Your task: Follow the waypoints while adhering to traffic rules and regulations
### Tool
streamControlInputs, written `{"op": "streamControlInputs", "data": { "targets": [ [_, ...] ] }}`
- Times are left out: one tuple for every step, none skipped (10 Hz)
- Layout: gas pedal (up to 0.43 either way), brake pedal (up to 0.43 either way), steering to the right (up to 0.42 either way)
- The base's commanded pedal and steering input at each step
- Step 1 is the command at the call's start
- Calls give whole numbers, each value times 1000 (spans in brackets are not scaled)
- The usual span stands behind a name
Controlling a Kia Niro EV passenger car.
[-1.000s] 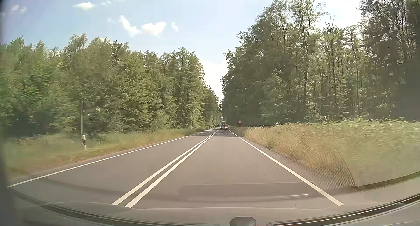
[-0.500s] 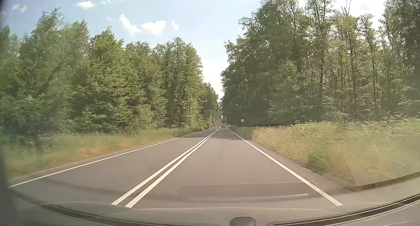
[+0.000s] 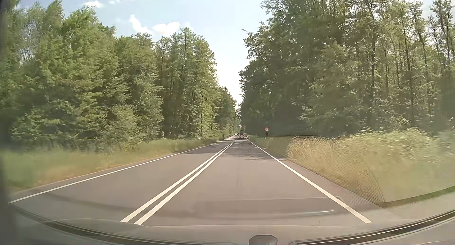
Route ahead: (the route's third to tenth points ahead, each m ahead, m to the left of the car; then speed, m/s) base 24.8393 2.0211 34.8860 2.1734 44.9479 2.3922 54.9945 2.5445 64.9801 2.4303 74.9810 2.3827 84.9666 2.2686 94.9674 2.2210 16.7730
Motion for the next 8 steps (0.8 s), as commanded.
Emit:
{"op": "streamControlInputs", "data": {
  "targets": [
    [87, 37, 0],
    [87, 30, 0],
    [87, 37, 0],
    [87, 37, 0],
    [87, 37, 0],
    [87, 37, 0],
    [87, 37, 0],
    [87, 37, 0]
  ]
}}
